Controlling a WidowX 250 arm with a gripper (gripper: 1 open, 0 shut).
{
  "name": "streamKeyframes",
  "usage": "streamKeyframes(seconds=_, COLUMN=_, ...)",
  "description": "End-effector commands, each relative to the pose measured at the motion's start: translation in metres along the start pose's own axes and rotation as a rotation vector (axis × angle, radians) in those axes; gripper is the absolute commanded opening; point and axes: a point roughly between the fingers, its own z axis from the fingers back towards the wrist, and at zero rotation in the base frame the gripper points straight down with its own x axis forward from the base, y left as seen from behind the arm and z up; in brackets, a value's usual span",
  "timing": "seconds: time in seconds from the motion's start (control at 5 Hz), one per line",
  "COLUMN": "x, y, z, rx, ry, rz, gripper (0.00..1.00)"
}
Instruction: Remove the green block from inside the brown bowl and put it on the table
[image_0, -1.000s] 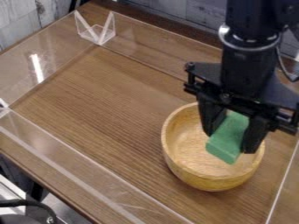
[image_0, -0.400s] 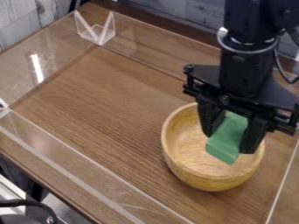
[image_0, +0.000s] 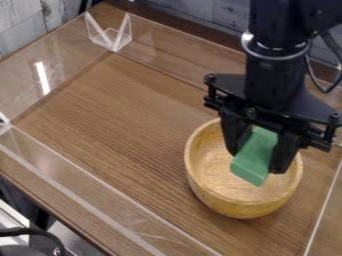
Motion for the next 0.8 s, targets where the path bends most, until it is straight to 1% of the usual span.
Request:
streamKeyframes(seconds=0.0, x=0.009, y=0.015, z=0.020, rx=-0.019, ry=-0.051, rz=0.023, gripper=0.00)
streamKeyframes(seconds=0.2, x=0.024, y=0.050, z=0.032, rx=-0.008, ry=-0.073, rz=0.076, gripper=0.00)
streamKeyframes(seconds=0.4, x=0.046, y=0.088, z=0.053, rx=0.010, ry=-0.103, rz=0.134, gripper=0.00)
streamKeyframes(seconds=0.6, x=0.057, y=0.122, z=0.060, rx=0.023, ry=-0.116, rz=0.137, gripper=0.00)
